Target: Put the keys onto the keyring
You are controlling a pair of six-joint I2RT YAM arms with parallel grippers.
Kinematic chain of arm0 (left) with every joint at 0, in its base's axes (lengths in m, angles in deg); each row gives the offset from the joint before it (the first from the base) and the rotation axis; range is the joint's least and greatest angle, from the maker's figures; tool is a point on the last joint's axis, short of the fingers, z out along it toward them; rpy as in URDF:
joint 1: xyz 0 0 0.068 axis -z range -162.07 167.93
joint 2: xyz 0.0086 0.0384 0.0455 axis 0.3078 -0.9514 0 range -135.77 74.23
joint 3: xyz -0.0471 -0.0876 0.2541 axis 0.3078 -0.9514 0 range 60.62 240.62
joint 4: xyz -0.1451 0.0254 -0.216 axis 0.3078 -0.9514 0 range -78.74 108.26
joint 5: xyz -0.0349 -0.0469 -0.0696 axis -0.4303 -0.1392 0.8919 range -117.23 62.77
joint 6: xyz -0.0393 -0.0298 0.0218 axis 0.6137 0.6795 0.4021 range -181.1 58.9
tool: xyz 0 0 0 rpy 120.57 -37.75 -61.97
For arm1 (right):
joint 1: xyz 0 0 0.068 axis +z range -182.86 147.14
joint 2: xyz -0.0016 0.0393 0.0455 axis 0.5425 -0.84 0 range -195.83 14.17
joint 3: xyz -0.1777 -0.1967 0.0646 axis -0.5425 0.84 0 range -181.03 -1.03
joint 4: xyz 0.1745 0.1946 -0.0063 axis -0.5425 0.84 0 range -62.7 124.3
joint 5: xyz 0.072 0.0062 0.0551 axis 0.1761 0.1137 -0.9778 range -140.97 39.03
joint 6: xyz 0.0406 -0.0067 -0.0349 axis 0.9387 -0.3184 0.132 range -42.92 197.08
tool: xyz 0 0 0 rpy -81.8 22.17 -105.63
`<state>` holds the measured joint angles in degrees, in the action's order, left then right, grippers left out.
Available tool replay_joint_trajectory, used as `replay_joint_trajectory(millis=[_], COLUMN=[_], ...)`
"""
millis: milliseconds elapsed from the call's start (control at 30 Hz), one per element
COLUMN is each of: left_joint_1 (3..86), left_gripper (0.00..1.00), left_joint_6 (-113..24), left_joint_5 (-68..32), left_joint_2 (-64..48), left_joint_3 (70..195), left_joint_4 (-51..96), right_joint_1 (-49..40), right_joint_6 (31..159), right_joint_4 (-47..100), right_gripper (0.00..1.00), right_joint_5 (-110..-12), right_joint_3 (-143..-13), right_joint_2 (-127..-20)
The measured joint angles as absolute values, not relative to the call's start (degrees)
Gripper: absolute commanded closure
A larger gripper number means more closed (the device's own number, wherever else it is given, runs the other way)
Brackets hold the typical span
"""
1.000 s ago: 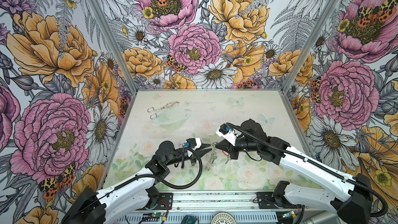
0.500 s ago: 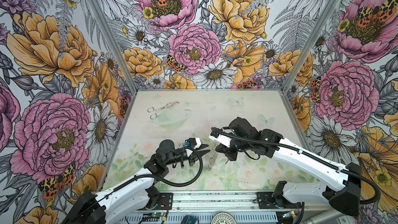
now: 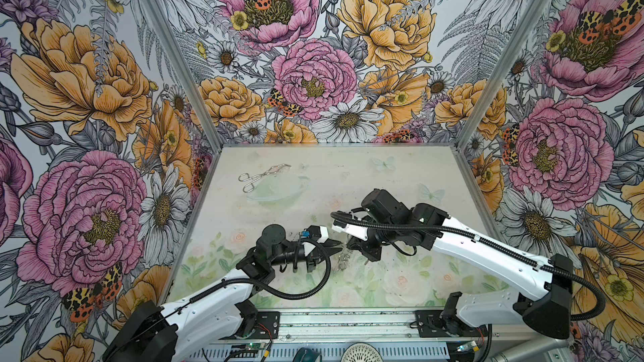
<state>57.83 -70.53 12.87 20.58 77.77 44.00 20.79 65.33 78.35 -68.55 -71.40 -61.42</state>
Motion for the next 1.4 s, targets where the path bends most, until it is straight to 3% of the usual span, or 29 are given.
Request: replay_joint_trajectory(millis=[633, 967, 1400], left_joint_1=[58.2, 58.2, 58.6], left_gripper=[0.97, 1.0, 1.0], left_joint_6=[-70.2, -70.1, -70.1], left_joint_5=[14.6, 14.4, 9.2], left_joint_2=[19.6, 19.6, 20.8], left_joint_3=[77.9, 77.9, 77.9], left_joint_4=[44.7, 44.7, 44.5], right_joint_1=[21.2, 21.2, 20.4], right_joint_6=[63.5, 63.0, 64.7], right_joint_4=[79.0, 78.9, 75.6], right_gripper=[1.0, 0.99, 0.73], right_joint_5=[-69.3, -69.2, -68.7], right_joint_3=[-72.1, -72.1, -70.0], right_joint_2=[-62.2, -62.2, -59.1])
